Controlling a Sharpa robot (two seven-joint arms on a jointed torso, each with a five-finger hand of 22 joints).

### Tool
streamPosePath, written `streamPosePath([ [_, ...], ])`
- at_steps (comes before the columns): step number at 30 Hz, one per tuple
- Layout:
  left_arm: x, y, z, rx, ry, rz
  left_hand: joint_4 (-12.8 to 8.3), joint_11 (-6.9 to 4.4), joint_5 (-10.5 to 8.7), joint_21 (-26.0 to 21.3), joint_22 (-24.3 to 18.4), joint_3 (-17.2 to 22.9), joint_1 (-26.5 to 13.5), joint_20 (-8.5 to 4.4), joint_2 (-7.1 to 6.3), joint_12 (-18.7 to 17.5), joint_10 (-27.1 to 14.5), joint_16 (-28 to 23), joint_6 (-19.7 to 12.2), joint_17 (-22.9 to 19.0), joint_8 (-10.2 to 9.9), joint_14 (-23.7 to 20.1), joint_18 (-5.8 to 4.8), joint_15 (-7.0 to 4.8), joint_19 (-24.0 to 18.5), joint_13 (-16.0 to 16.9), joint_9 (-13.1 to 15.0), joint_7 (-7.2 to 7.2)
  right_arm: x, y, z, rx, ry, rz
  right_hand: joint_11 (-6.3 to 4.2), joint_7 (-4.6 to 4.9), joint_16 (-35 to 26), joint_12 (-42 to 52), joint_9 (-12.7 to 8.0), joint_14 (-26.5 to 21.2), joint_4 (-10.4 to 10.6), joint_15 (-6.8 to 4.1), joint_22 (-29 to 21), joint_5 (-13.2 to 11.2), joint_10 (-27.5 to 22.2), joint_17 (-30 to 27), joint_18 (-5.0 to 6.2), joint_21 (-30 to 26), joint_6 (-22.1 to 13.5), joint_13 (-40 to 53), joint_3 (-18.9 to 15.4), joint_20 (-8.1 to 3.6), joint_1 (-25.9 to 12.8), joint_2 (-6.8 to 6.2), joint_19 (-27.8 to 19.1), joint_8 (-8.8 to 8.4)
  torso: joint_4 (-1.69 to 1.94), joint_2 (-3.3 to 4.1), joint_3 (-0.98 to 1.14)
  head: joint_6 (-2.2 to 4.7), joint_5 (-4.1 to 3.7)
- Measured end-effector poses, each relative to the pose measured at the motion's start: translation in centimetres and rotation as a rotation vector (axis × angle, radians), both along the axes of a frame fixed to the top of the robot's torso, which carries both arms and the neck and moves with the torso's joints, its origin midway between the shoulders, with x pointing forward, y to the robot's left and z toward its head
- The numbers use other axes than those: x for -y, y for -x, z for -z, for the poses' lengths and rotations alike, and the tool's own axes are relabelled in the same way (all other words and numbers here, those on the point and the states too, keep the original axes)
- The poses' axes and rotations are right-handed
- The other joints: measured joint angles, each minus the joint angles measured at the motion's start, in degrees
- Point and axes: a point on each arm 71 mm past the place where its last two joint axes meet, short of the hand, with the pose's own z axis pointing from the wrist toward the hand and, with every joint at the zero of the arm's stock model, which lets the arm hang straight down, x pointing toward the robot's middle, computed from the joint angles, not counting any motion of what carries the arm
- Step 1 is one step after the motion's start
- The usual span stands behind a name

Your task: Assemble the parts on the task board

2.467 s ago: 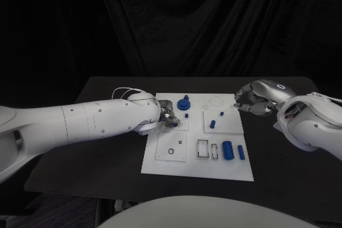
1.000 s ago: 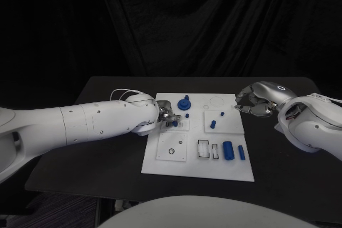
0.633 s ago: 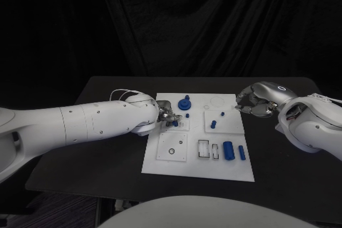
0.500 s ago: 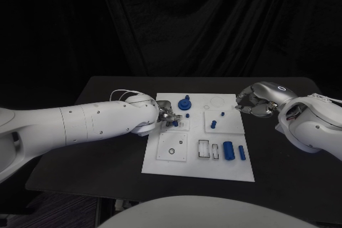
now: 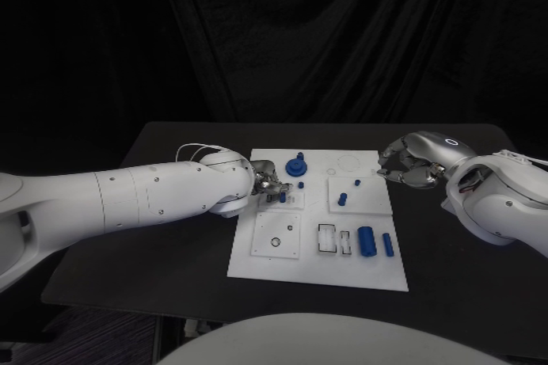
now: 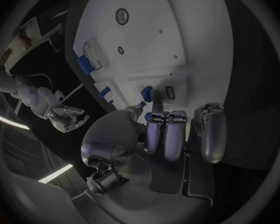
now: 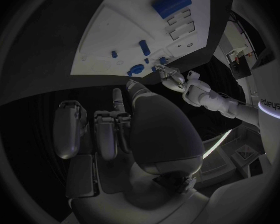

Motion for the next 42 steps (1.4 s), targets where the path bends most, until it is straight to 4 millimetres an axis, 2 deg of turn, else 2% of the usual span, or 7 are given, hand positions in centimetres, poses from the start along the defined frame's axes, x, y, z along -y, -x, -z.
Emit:
streamPosePath([
  [3, -0.1, 0.0, 0.0, 0.0, 0.0, -0.001, -0.25, -0.41, 1.37, 0.0, 0.0, 0.25, 0.76, -0.43, -0.33, 0.0, -0.01, 0.0, 0.91, 0.0, 0.55, 0.22, 0.0, -0.39, 0.02, 0.0, 0.43, -0.3, 0.0, 0.0, 0.0, -0.001, 0.0, 0.0, 0.0, 0.0, 0.0, 0.0, 0.0, 0.0, 0.0, 0.0, 0.0, 0.0, 0.0, 0.0, 0.0, 0.0, 0.0, 0.0, 0.0, 0.0, 0.0, 0.0, 0.0, 0.0, -0.03, -0.02, 0.01, 0.0, 0.03],
  [15, -0.1, 0.0, 0.0, 0.0, 0.003, 0.003, -0.4, -0.42, 1.91, 0.0, 0.04, 0.41, 1.21, -0.43, -0.77, 0.0, 0.0, 0.0, 0.9, -0.01, 0.55, 0.22, 0.01, -0.39, 0.01, 0.0, 0.61, -0.3, 0.1, 0.1, 0.3, -0.007, 0.002, 0.002, 0.0, 0.21, 0.0, 0.0, 0.01, 0.0, 0.0, 0.0, -0.01, 0.0, 0.0, 0.0, 0.0, 0.0, 0.21, 0.0, 0.0, 0.0, -0.02, 0.48, 0.0, 0.0, -0.07, -0.05, 0.02, 0.0, -0.32],
  [19, -0.2, 0.1, 0.0, 0.002, 0.007, 0.004, -0.4, -0.42, 1.91, 0.0, 0.04, 0.41, 1.82, -0.43, -1.39, 0.0, 0.0, 0.0, 0.9, -0.01, 0.55, 0.01, 0.0, -0.6, 0.01, 0.0, 0.61, -0.3, 0.1, 0.1, 0.3, -0.008, 0.002, 0.003, 0.0, 0.21, 0.0, 0.0, -0.01, 0.0, 0.16, 0.0, -0.01, 0.0, 0.0, 0.0, 0.0, 0.0, 0.21, 0.0, -0.16, 0.12, -0.02, 0.48, -0.13, 0.0, -0.07, -0.05, 0.02, 0.0, -0.3],
  [25, -0.6, 0.6, -0.4, 0.032, 0.042, -0.003, -0.53, -0.42, -0.46, 0.0, 0.04, 0.06, 3.0, -0.55, -2.57, 0.0, 0.0, 0.0, 0.9, -0.01, 0.17, 0.01, 0.0, -0.6, 0.14, 0.0, 0.7, -0.3, 0.2, 0.1, 0.3, -0.007, 0.002, 0.006, 0.0, 0.21, 0.0, 0.0, -0.04, 0.0, 0.39, 0.0, -0.02, 0.0, 0.0, 0.0, 0.0, -0.09, 0.21, 0.0, -0.07, 0.21, -0.02, 0.48, -0.21, 0.0, -0.08, -0.08, 0.01, 0.0, -0.17],
  [27, -1.0, 0.8, -0.7, 0.053, 0.059, -0.014, -0.63, -0.42, -0.46, 0.49, 0.04, -0.17, 3.63, -0.76, -3.2, 0.0, 0.0, 0.0, 0.9, -0.01, 0.17, 0.01, 0.01, -0.6, 0.09, 0.0, 0.83, -0.3, 0.4, 0.1, 0.3, -0.007, 0.003, 0.009, 0.0, 0.21, 0.0, 0.0, -0.04, 0.0, 0.47, 0.0, -0.01, 0.0, 0.0, 0.0, 0.01, -0.22, 0.21, 0.0, -0.16, 0.21, -0.02, 0.48, -0.21, 0.0, -0.08, -0.08, 0.01, 0.0, -0.1],
  [34, -3.1, 1.2, -1.7, 0.127, 0.084, -0.055, -0.61, -0.62, -0.34, 0.6, 0.03, -0.63, 4.44, -0.84, -4.01, 0.0, -0.19, 0.0, 1.21, -0.01, 0.17, 0.22, 0.0, -0.8, 0.01, 0.0, 1.19, -0.6, 0.5, 0.1, 0.3, -0.005, 0.002, 0.012, 0.0, 0.21, 0.0, 0.0, -0.1, 0.0, 0.47, 0.0, -0.02, 0.0, 0.0, 0.0, 0.0, -0.22, 0.21, 0.0, -0.16, 0.21, -0.02, 0.48, -0.21, 0.0, -0.07, -0.08, -0.02, 0.01, 0.09],
  [42, -4.6, 0.2, -4.4, 0.242, 0.109, -0.082, -0.48, -0.82, -0.01, 1.79, 0.03, -1.12, 6.75, -0.94, -4.75, 0.0, 0.01, 0.0, 1.18, -0.02, 0.47, 0.14, -0.01, -0.88, 0.11, 0.0, 1.7, -0.63, 0.6, 0.1, 0.3, -0.001, 0.0, 0.014, 0.0, 0.21, 0.0, 0.0, -0.15, 0.0, 0.63, 0.0, -0.02, -0.01, 0.0, 0.0, 0.01, -0.22, 0.21, 0.0, -0.32, 0.21, -0.02, 0.48, -0.21, 0.0, -0.05, -0.02, -0.05, 0.01, 0.7],
])
